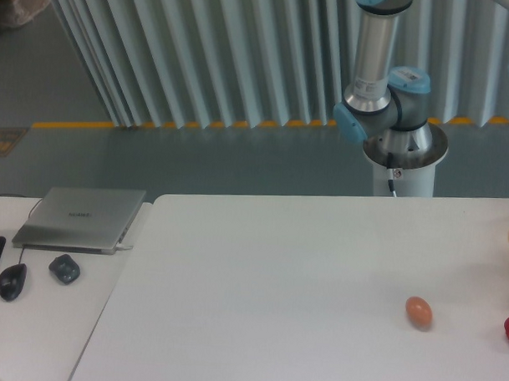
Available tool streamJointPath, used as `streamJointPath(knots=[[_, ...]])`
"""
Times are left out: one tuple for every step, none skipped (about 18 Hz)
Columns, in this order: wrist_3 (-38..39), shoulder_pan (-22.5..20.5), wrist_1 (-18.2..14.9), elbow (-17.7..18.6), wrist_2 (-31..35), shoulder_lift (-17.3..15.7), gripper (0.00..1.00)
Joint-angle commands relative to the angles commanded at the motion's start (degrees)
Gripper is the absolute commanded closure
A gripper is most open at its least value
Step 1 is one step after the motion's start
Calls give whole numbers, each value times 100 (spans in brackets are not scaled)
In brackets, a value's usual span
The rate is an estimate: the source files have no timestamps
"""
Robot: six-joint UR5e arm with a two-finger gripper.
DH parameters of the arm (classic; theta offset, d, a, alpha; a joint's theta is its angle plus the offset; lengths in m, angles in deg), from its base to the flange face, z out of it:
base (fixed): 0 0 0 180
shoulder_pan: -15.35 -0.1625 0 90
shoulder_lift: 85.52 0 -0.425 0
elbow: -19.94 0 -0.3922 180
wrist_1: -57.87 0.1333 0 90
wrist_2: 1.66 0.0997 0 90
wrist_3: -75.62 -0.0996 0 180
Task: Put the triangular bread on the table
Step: 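Carry the triangular bread in the gripper down toward the table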
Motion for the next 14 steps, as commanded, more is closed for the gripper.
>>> streamJointPath(knots=[[194,114,9,0,0,0,82],[396,211,44,26,0,9,82],[598,308,140,44,0,9,82],[765,387,263,61,9,17,81],[880,475,325,79,9,26,80],[960,537,325,123,26,35,78],[960,581,317,132,87,44,78],[986,773,317,158,384,70,78],[1030,966,317,149,813,157,78],[1074,1055,317,149,1035,202,78],[1101,1178,317,149,1176,272,77],[1144,1214,334,158,1195,299,77],[1223,1223,343,167,1195,316,77],[1294,1232,352,167,1178,325,76]])
